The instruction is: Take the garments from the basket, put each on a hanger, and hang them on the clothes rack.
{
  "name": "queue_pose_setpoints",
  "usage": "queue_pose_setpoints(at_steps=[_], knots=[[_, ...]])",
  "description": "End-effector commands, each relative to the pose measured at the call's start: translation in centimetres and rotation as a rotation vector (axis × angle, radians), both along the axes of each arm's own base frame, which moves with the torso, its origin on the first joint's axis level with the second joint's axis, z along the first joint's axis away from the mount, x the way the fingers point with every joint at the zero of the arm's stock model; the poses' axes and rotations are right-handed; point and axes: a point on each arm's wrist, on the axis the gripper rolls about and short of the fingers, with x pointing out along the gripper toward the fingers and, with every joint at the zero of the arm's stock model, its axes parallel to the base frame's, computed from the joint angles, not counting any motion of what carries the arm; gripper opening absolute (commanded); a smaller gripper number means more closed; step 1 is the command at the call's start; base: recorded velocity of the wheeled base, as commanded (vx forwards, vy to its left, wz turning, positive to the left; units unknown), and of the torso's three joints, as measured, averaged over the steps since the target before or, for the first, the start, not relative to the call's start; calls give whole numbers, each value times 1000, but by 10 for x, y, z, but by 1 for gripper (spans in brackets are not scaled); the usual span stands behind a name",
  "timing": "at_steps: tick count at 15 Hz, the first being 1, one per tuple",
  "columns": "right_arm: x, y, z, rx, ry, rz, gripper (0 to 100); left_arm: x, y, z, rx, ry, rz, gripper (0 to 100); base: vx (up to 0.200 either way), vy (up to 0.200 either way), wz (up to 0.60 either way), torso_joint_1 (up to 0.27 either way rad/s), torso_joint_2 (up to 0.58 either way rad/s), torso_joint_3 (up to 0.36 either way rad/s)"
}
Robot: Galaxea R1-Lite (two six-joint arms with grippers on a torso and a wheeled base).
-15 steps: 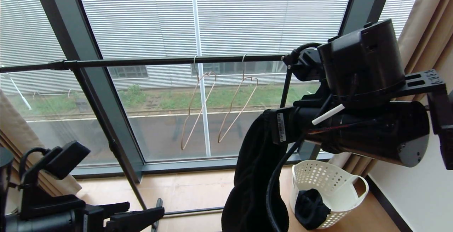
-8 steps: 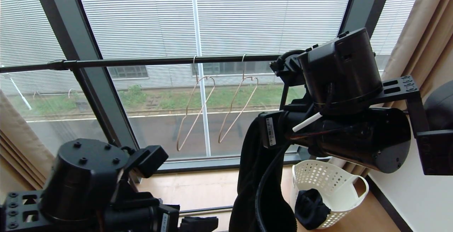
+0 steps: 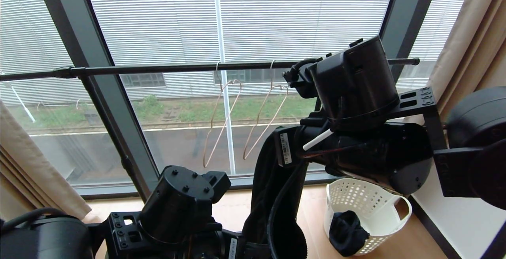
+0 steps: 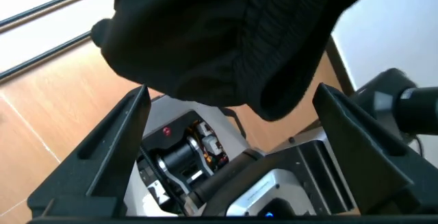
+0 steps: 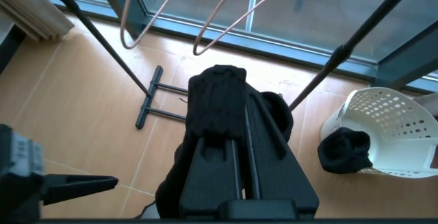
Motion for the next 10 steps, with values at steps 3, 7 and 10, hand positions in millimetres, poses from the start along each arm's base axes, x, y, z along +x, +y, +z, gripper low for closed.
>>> queue_pose_setpoints(at_steps=[3,7,10], knots=[[-2,3,1,8,1,8,0,9,-11,-18,51,36,2,100,0,0,0,0,0,0],[-7,-2,8,24,-16,5,0,21,-15,-38,106,68,38,100,0,0,0,0,0,0],[-9,-18,18,40,-41,-39,0,21,-13,-40,126,57,61,100,0,0,0,0,0,0]])
